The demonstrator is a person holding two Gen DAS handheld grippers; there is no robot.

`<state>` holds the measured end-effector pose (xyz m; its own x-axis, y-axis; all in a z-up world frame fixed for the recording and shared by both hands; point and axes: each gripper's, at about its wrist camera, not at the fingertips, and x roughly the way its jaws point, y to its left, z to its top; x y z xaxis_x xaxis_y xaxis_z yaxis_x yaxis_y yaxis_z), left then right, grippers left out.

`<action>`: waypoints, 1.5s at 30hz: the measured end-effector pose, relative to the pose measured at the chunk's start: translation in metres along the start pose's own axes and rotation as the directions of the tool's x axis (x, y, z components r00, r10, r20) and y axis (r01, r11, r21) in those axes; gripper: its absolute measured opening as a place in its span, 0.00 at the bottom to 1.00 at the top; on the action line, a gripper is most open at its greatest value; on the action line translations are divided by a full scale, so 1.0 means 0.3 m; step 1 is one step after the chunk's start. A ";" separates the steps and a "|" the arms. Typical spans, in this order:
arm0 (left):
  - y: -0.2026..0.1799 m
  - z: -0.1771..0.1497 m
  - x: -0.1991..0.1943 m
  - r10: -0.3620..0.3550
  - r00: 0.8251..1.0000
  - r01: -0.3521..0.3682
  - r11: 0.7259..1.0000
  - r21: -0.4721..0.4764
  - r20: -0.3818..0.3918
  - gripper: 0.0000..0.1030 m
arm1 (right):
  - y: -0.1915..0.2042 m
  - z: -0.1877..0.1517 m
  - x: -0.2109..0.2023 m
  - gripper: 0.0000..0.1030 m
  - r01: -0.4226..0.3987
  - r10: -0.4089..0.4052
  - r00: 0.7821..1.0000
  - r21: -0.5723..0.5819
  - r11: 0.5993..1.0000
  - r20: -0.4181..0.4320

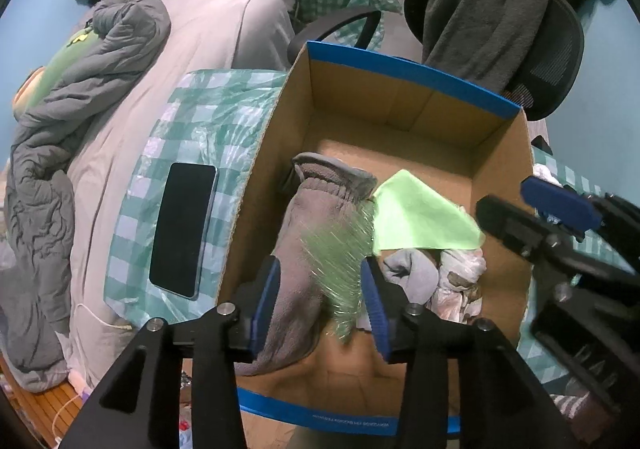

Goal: Organize soft objects
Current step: 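Open the left gripper to drop the scrubber while the right releases the cloth into the box, then move both tools over the table toward the white rolled sock and black sock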

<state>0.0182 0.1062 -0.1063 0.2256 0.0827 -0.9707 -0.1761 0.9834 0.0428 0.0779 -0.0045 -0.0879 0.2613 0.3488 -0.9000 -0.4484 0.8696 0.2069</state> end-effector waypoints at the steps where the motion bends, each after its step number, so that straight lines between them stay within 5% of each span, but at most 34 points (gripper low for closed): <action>1: 0.000 0.000 0.001 0.001 1.000 -0.001 1.000 0.000 -0.003 0.42 | -0.006 0.000 -0.007 0.44 0.001 -0.001 1.000 0.006 1.000 0.002; 8: -0.007 -0.012 -0.018 0.007 1.000 -0.007 1.000 -0.004 -0.003 0.46 | -0.067 -0.008 -0.070 0.54 0.008 -0.009 1.000 0.038 0.999 0.030; 45: -0.463 0.024 -0.105 -0.073 0.997 0.067 0.977 0.204 0.022 0.50 | -0.630 -0.319 -0.254 0.57 0.168 -0.172 0.985 0.301 0.939 -0.014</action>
<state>0.0424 -0.0317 -0.0800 0.2585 0.0145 -0.9659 0.0385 0.9989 0.0253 0.0609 -0.2289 -0.0953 0.3222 0.1889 -0.9276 -0.1201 0.9801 0.1579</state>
